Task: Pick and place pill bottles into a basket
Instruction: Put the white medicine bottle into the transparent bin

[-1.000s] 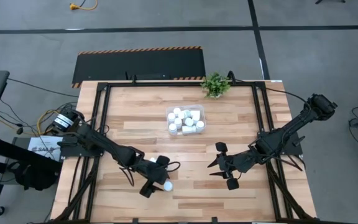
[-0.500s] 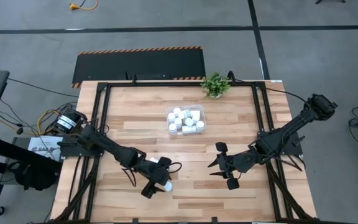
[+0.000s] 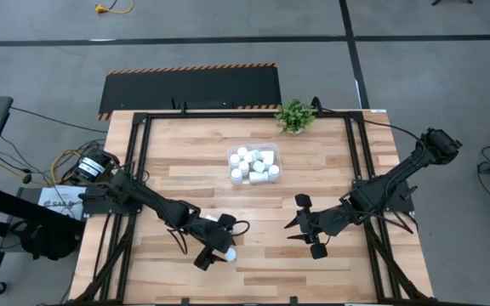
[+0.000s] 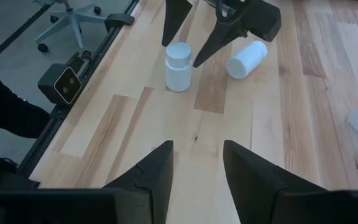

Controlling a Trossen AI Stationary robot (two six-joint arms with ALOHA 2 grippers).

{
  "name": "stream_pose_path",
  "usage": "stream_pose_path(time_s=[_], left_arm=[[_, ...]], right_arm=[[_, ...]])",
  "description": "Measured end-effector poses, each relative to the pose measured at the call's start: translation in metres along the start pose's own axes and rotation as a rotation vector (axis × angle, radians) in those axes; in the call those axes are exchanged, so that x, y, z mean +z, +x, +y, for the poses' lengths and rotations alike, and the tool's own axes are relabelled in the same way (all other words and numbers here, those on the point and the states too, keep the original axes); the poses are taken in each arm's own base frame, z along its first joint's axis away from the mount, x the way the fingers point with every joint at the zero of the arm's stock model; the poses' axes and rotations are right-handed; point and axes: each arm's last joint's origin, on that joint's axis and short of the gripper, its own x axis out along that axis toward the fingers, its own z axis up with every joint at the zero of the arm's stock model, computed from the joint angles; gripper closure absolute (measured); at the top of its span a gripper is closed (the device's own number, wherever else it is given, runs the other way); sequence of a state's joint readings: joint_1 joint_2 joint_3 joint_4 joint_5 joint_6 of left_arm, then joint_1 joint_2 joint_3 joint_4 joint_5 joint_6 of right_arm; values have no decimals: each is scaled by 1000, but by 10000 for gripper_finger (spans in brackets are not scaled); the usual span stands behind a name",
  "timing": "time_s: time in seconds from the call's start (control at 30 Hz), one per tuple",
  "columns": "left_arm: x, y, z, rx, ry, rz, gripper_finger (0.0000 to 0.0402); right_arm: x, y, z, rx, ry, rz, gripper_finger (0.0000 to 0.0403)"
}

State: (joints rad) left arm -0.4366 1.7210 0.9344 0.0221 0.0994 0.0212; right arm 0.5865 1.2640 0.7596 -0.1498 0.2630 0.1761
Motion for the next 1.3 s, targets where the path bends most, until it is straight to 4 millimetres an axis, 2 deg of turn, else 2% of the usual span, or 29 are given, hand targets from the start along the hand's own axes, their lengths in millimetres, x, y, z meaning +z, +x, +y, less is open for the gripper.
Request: stream_pose_path(time_s=[0.57, 1.07, 1.3], left_arm=[[-1, 8, 3, -43, 28, -30, 137], [-1, 8, 4, -50, 35, -30, 237], [-1, 8, 4, -35, 38, -30, 241]], right_arm=[[0, 0, 0, -1, 0, 3, 270], [0, 0, 0, 0, 0, 0, 269], [0, 0, 0, 0, 0, 0, 270]])
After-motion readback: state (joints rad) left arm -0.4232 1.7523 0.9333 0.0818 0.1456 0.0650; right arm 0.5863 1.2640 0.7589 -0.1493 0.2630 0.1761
